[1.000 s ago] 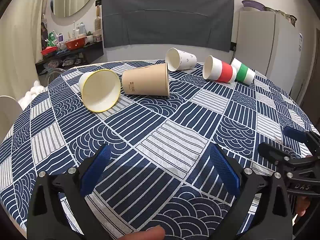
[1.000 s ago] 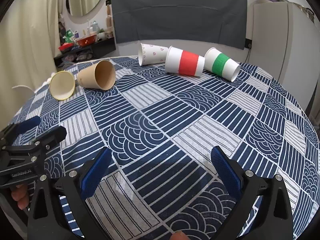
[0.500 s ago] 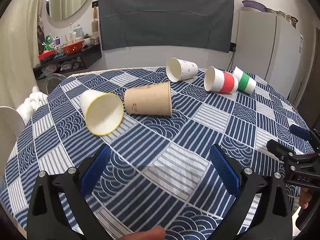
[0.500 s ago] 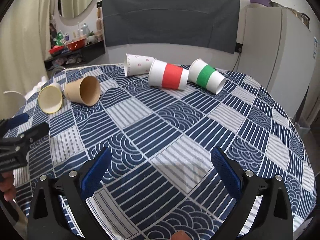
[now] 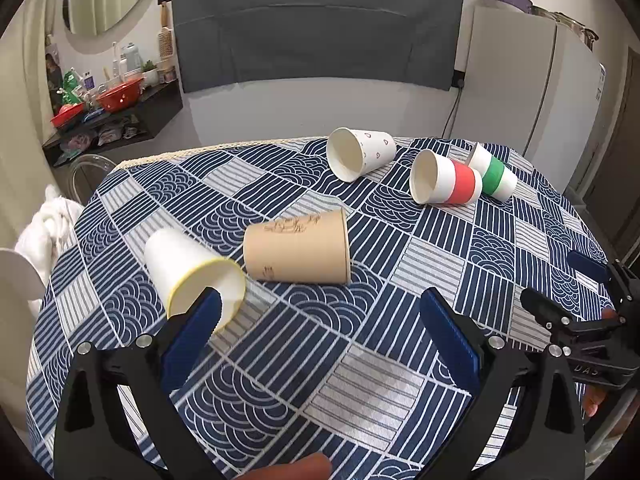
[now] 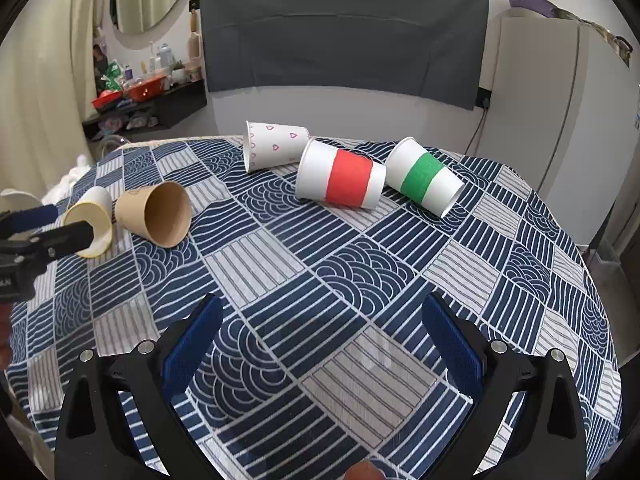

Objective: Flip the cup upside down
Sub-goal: 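Move the left gripper toward the tan kraft cup lying on its side, then close the left gripper around the tan kraft cup's body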

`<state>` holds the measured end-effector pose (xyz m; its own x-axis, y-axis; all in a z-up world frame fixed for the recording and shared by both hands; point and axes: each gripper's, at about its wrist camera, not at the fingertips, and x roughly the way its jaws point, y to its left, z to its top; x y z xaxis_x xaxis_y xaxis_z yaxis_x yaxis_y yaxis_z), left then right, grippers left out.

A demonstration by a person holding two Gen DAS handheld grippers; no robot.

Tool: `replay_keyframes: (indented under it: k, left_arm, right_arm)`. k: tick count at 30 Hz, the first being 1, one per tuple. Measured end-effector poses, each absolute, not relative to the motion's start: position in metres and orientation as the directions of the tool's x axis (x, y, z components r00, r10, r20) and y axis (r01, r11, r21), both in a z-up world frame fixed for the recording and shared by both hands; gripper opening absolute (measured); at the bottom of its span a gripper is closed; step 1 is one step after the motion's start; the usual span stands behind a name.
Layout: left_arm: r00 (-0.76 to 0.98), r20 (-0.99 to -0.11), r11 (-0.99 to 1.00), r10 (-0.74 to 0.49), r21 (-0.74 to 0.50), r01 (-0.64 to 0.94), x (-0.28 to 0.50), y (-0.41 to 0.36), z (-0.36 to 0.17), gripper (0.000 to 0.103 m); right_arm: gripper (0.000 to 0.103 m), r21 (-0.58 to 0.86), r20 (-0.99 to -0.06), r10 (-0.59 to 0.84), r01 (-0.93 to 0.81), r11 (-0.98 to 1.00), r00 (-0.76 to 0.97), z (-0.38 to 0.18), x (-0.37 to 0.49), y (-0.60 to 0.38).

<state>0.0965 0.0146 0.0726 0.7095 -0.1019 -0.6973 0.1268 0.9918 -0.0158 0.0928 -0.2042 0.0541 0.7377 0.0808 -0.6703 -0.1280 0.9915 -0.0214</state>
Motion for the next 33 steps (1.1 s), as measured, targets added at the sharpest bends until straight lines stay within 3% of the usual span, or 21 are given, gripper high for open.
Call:
replay_keyframes:
  k: [10,17,23,24,25,30,33]
  left_arm:
    - [0.652,-0.753,0.989,-0.091,0.007,0.145,0.154,0.008,0.084,0.097]
    - [0.570,-0.819,0.994,-0.073,-0.012,0.111,0.197,0.014,0.062,0.097]
    - [0.526,-0.850,0.994,-0.017,0.041,0.100,0.214,0.011,0.037,0.097]
    - [0.527,-0.850,0.994,-0.022,0.036,0.100,0.214,0.013,0.036,0.093]
    - [0.525,-0.851,0.995,-0.018,0.038,0.096,0.214,0.013,0.035,0.083]
    - [0.542,-0.836,0.994,-0.083,-0.031,0.105,0.204,0.017,0.054,0.083]
    - [0.579,-0.811,0.992,-0.079,-0.006,0.126,0.190,0.009,0.070,0.083]
  right_arm:
    - [0.095,-0.023,-0.684,0.086,-0.139,0.990,0.724,0.050,0.116,-0.200]
    - [0.095,-0.017,-0.705,0.090,-0.143,0.990,0.703,0.038,0.126,-0.206]
    - [0.095,-0.010,-0.716,0.098,-0.150,0.989,0.691,0.033,0.130,-0.210]
    - [0.095,-0.008,-0.717,0.100,-0.152,0.988,0.689,0.032,0.131,-0.211]
    - [0.095,-0.007,-0.718,0.102,-0.153,0.988,0.689,0.031,0.131,-0.211]
    - [0.095,-0.005,-0.716,0.107,-0.159,0.987,0.690,0.029,0.128,-0.214]
    - [0.095,0.001,-0.713,0.108,-0.154,0.988,0.693,0.032,0.126,-0.216]
